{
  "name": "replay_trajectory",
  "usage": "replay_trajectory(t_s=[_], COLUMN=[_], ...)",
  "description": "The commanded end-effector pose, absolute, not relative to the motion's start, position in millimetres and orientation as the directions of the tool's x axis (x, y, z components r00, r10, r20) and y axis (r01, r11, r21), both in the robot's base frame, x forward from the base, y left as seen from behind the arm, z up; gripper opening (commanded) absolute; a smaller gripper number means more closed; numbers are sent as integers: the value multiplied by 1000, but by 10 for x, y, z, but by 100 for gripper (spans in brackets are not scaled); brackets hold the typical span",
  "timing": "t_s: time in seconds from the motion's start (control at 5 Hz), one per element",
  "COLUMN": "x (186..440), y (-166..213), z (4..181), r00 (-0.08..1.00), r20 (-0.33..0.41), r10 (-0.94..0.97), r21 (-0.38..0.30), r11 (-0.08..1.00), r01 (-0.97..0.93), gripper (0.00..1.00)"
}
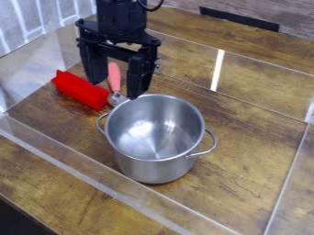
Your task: Put the red object in the silver pot
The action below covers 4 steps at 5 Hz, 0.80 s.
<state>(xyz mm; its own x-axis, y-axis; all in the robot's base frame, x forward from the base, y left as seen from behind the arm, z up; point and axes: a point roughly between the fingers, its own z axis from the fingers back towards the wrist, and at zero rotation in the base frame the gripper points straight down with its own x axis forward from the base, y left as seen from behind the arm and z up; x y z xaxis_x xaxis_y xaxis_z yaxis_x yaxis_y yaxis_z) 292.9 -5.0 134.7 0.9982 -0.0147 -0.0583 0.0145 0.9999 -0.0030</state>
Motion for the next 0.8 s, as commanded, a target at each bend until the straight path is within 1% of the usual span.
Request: replay_trajectory(t_s=[0.0, 0.2, 0.4, 0.6], x=[2879, 2856, 2844, 2845], y=[-1, 56, 90, 140], z=[1145, 1092, 1041, 1008], r00=[996, 983, 972, 955], r20=[-89, -84, -101, -103], r10=[-3, 165, 214, 279], r21=[-4, -1, 5, 7], r11=[1000, 986, 977, 960], r01=[3, -166, -214, -280], gripper=[100, 100, 100, 100])
